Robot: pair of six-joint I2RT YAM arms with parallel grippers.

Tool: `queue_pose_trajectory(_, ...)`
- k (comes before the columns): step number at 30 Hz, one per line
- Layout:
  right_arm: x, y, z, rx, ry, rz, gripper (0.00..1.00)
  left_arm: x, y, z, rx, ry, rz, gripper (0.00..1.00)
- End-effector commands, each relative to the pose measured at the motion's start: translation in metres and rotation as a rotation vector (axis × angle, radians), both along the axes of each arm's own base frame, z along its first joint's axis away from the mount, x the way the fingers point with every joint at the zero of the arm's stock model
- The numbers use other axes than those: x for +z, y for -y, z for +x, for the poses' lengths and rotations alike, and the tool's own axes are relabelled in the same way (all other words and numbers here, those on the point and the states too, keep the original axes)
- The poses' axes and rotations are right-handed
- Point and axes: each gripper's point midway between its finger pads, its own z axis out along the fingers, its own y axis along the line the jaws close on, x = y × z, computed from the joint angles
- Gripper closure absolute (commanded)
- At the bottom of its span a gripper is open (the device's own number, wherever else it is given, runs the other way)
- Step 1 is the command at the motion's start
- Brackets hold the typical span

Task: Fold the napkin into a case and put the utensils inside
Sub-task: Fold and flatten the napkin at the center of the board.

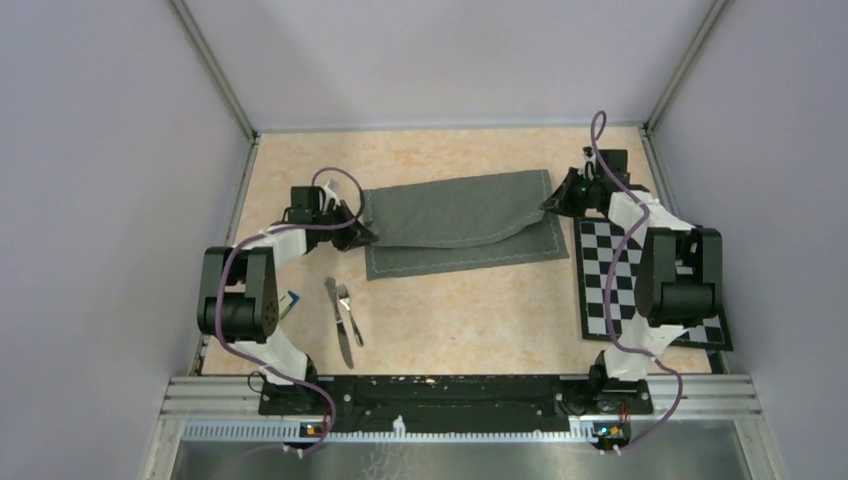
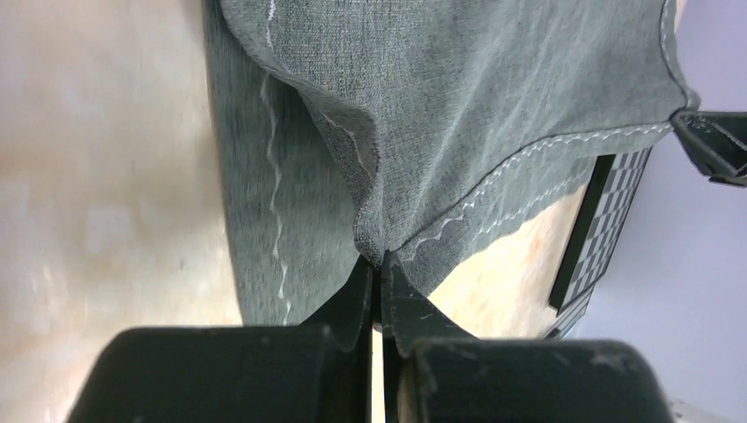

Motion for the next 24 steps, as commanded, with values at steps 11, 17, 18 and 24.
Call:
queue_pose_trajectory(11, -0.011, 0.025, -0.042, -0.029, 0.077, -0.173, 1.00, 0.004, 0.006, -0.060, -0.045, 0.073, 0.001, 1.00)
queue_pose_trajectory(17, -0.017, 0.032, -0.045, -0.046, 0.055, -0.205, 1.00, -0.002, 0.015, -0.071, -0.065, 0.064, 0.014, 1.00)
queue_pose_trajectory(18, -0.018, 0.033, -0.045, -0.048, 0.052, -0.210, 1.00, -0.004, 0.016, -0.073, -0.066, 0.061, 0.017, 1.00)
queue_pose_trajectory(24, -0.022, 0.035, -0.049, -0.057, 0.034, -0.220, 1.00, -0.008, 0.020, -0.077, -0.084, 0.050, 0.027, 1.00)
